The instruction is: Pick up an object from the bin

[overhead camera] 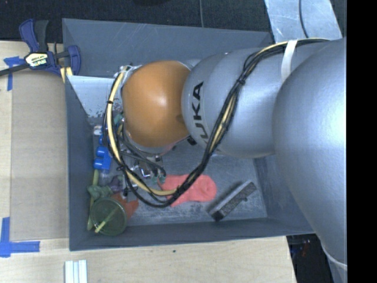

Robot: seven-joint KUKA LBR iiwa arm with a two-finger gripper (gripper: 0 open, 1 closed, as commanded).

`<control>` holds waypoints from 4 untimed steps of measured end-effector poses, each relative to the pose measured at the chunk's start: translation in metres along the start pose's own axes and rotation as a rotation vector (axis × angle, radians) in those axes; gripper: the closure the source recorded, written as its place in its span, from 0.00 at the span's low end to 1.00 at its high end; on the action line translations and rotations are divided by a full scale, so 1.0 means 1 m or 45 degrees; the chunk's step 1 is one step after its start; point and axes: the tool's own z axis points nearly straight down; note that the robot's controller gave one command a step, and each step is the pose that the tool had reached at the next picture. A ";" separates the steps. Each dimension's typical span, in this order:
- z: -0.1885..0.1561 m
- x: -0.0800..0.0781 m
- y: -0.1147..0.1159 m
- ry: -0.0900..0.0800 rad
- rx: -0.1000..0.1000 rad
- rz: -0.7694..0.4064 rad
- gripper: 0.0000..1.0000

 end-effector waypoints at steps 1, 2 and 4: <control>0.014 -0.013 -0.013 0.001 -0.001 -0.221 0.00; 0.043 0.036 -0.055 -0.009 -0.002 -0.444 0.00; 0.064 0.009 -0.019 0.005 0.007 -0.108 0.00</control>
Offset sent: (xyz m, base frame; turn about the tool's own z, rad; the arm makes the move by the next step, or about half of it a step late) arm -0.0295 -0.0662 -0.0477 -0.3511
